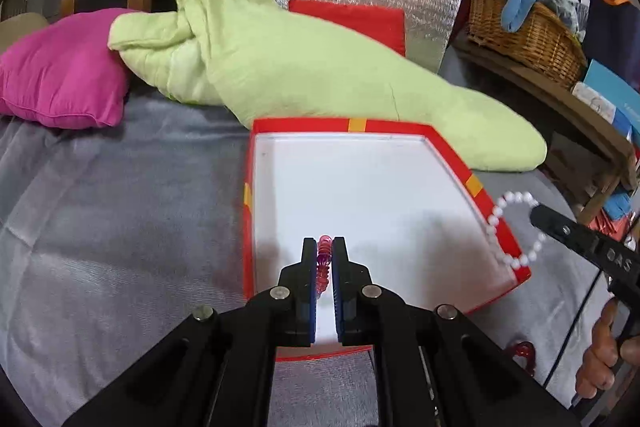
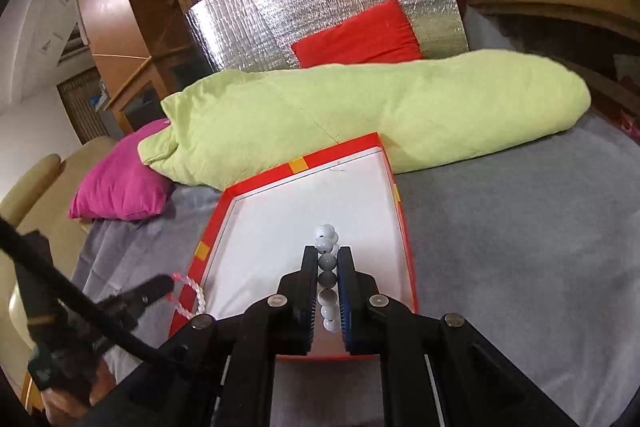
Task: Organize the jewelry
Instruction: 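Carry both bracelets into the red-rimmed box and open both grippers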
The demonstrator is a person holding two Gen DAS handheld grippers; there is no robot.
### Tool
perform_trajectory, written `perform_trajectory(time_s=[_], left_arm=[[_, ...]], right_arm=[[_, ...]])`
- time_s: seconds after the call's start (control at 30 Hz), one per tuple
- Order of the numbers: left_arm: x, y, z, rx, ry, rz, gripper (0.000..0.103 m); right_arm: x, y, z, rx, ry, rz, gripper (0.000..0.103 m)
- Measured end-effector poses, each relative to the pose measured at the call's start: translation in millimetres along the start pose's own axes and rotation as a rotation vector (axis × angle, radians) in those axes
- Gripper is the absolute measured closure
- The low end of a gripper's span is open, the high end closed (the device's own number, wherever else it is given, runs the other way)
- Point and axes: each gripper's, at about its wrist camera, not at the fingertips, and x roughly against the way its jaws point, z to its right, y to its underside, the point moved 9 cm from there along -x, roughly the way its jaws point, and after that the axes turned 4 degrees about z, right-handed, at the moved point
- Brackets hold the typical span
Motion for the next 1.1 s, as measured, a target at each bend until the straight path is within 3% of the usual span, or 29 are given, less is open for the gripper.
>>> perform_trajectory(time_s=[0.33,0.6,0.8,0.83,0.87,1.1], left_arm=[[-16.5,20.3,13.6,-0.040,-0.008,-0.088,0.095],[-21.1,38.9,18.2,-0.061,-0.010,-0.172,0.094],[-21.1,52.1,11.3,-0.021,0.005,-0.230,0.094],[-20.2,52.6,10.2,-0.013,0.009,-0.228,0.094],[-18.6,52.6,9.6,-0.008,0.012,-0.228,0.094],[-10.1,59.9,20.3,-0.029,0.050,-0.241,0.094]], right_arm=[[-40.7,30.7,20.8,-0.021,0.047,-0.181,0.092],[-45.5,50.0,27.6,0.027,0.114,-0.288,0.091],[-39.7,57.8,28.3,0.045,0.123,-0.355,0.091],[-37.4,58.4,27.6,0.042,0.121,-0.362,0.091],[-33.4,64.0,31.8,0.067,0.161,-0.433,0.091],[-22.9,63.7,37.5,0.043,0.167,-0.464,0.091]])
